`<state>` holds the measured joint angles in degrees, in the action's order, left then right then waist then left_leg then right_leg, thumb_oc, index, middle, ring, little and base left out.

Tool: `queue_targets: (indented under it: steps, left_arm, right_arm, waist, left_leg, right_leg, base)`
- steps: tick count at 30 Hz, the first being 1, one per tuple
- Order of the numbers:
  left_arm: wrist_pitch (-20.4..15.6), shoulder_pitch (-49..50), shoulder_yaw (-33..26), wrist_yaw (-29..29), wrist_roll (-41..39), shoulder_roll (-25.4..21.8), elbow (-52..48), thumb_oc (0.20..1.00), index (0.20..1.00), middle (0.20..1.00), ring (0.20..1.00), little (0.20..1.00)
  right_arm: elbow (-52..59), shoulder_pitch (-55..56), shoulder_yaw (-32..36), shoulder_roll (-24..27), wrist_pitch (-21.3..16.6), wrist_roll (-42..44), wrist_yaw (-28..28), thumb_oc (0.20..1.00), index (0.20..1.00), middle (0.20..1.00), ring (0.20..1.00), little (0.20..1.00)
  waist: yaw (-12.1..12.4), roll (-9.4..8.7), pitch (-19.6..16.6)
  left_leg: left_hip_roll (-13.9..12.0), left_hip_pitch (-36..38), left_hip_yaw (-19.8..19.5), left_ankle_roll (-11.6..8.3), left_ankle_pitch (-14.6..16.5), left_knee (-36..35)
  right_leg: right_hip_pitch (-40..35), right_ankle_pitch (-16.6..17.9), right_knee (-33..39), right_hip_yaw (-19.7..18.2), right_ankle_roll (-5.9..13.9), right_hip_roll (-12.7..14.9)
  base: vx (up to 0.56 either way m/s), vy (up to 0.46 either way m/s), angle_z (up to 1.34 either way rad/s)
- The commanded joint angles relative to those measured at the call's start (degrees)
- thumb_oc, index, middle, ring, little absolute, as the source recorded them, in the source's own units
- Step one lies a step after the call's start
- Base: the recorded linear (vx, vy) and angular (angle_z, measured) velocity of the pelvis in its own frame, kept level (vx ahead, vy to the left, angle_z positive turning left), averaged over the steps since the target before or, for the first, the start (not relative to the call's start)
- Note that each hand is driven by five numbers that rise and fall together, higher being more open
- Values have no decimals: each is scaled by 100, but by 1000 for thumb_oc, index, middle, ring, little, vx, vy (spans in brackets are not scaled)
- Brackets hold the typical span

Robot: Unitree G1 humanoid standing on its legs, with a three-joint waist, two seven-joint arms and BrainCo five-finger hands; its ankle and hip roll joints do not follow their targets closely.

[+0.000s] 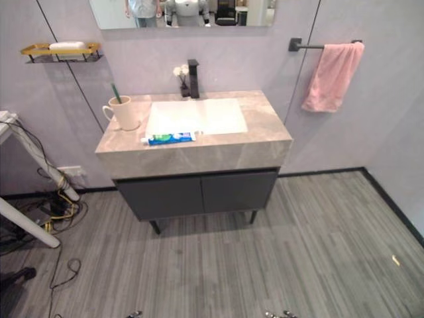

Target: Put brush and paste in cup on sink, flatten towel.

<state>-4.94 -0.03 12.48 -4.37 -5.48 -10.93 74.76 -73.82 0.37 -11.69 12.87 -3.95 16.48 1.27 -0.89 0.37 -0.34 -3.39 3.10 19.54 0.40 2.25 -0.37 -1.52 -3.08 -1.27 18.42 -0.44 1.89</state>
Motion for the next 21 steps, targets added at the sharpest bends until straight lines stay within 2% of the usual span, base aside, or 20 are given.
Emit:
queue_targets:
  steps: [1,7,14,16,18,20,21]
  left_arm:
    - [-193,-411,-24,-152,-212,60,170,1000,1000,1000,1000,1000]
    - [-366,-418,-39,-395,-578,48,-256,1000,1000,1000,1000,1000]
    - [-616,-391,-52,-651,-1011,-70,-1151,1000,1000,1000,1000,1000]
    - [-675,-451,-5,-737,-1101,-130,-1443,1000,1000,1000,1000,1000]
    - [-705,-571,92,-773,-1159,-182,-1758,1000,1000,1000,1000,1000]
    - [-714,-660,183,-777,-1081,-275,-1905,1000,1000,1000,1000,1000]
    - [-712,-666,185,-778,-1081,-277,-1905,1000,1000,1000,1000,1000]
  right_arm:
    - [-270,-499,-15,124,-255,396,-94,1000,1000,1000,1000,1000]
    - [489,-741,-373,167,-463,450,-122,1000,1000,1000,1000,1000]
    - [1356,-901,-782,304,-600,285,-175,1000,1000,1000,1000,1000]
    - [1671,-904,-757,403,-657,336,-230,1000,1000,1000,1000,1000]
    - [1904,-890,-690,467,-691,412,-314,1000,1000,1000,1000,1000]
    - [2105,-848,-651,517,-698,391,-346,1000,1000,1000,1000,1000]
    - [2115,-846,-645,516,-693,389,-348,1000,1000,1000,1000,1000]
  waist:
    - [-39,-54,167]
    - [48,-29,258]
    - [181,-54,560]
    - [163,-99,721]
    - [46,-102,856]
    - [20,-127,971]
    - [19,-133,963]
  left_leg:
    - [-269,427,-97,-519,-412,-463]
    - [-267,395,-193,-530,-450,-463]
    - [-261,210,-300,-537,-539,-313]
    - [-332,-135,-229,-563,-494,134]
    - [-520,-368,24,-628,-378,482]
    - [-638,-575,11,-644,-237,905]
    - [-641,-619,3,-642,-209,959]
  right_leg:
    - [-439,697,505,92,868,693]
    - [-401,642,410,127,852,705]
    - [-232,531,149,150,803,754]
    - [-61,446,-202,298,777,838]
    - [247,206,-769,437,796,925]
    - [505,8,-1384,484,805,1053]
    - [547,-23,-1442,482,807,1072]
  base:
    - [0,0,0]
    - [-5,-20,5]
    - [-45,-29,3]
    - [-145,-28,20]
    - [-133,12,34]
    - [-54,23,52]
    - [-57,37,43]
